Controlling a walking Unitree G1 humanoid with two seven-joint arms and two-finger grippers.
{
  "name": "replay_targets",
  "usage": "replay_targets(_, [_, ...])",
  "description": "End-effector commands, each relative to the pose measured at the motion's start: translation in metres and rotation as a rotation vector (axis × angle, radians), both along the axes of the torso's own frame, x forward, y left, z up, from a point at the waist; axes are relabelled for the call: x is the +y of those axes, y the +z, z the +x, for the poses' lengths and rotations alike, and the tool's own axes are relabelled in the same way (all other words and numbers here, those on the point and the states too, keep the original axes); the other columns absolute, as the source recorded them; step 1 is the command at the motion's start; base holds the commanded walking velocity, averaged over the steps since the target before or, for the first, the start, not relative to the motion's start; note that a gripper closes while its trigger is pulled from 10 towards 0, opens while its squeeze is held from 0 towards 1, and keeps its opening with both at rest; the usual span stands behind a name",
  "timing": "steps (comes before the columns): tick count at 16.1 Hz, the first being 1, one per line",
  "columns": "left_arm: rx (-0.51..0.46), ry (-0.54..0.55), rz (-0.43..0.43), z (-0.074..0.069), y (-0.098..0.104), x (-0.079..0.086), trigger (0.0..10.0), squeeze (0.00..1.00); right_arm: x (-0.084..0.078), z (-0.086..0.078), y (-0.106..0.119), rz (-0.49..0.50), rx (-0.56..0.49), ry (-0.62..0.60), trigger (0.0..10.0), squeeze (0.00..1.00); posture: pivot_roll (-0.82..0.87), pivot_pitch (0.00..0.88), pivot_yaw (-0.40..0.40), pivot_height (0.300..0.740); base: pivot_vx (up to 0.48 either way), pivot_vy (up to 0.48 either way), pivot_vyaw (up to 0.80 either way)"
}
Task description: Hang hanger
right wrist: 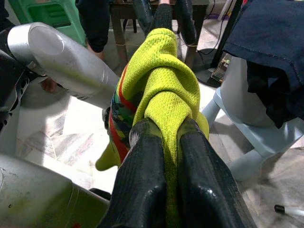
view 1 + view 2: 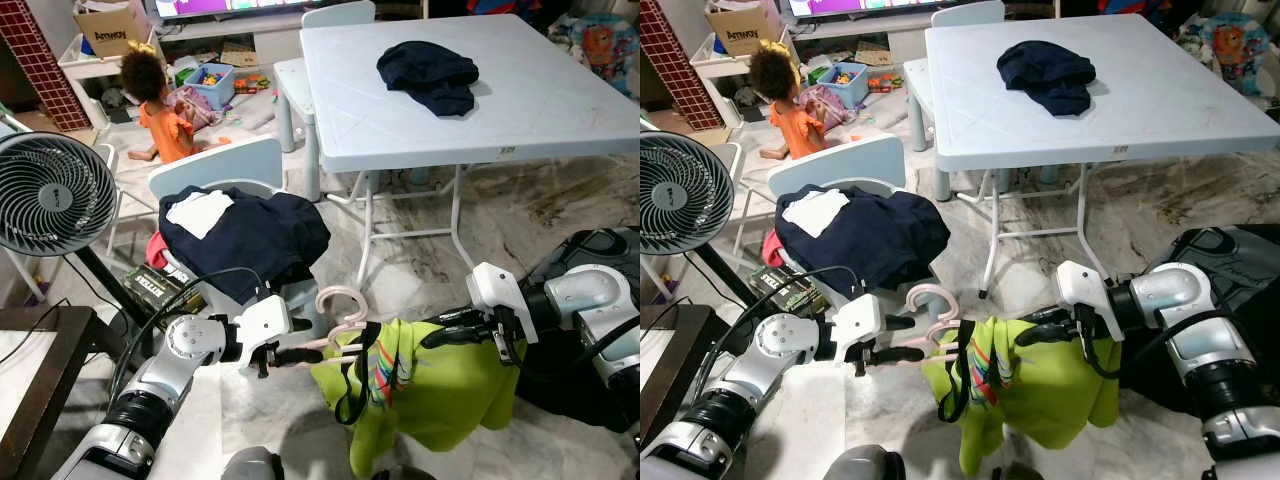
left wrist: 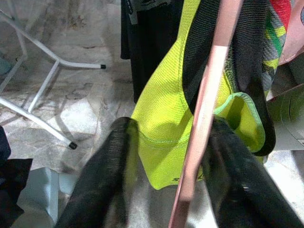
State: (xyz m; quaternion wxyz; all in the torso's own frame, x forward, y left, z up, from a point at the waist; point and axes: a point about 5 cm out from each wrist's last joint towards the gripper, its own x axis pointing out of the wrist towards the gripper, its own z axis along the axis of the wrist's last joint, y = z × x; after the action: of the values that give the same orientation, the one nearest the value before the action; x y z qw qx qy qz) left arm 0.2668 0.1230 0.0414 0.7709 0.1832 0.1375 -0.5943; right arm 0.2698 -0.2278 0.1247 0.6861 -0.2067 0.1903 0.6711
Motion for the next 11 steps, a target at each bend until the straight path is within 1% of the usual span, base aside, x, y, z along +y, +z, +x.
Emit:
replay_targets(1, [-0.031, 0.015, 0.022, 0.007, 0.004, 0.003, 0.0, 0.0, 0.003, 0.001, 0.008, -0.002, -0.03, 0.034, 10.0, 0.0, -0.07, 0.0, 0.042, 0.74, 0.0, 0.0, 0.0])
replay_targets(4, [-0.025, 0.01, 0.022, 0.007, 0.003, 0.0, 0.0, 0.0, 0.004, 0.001, 0.008, -0.002, -0.03, 0.042, 10.0, 0.0, -0.07, 0.0, 0.042, 0.74, 0.0, 0.0, 0.0])
replay_targets(6, [-0.014, -0.004, 0.014, 0.007, 0.0, -0.007, 0.0, 0.0, 0.005, 0.001, 0.008, 0.002, -0.031, 0.044, 10.0, 0.0, -0.07, 0.0, 0.042, 0.74, 0.0, 0.0, 0.0])
replay_targets(11, [0.023, -0.034, 0.008, 0.004, -0.005, -0.015, 0.0, 0.0, 0.008, 0.001, 0.007, 0.015, -0.044, 0.04, 10.0, 0.0, -0.07, 0.0, 0.043, 0.74, 0.0, 0.0, 0.0])
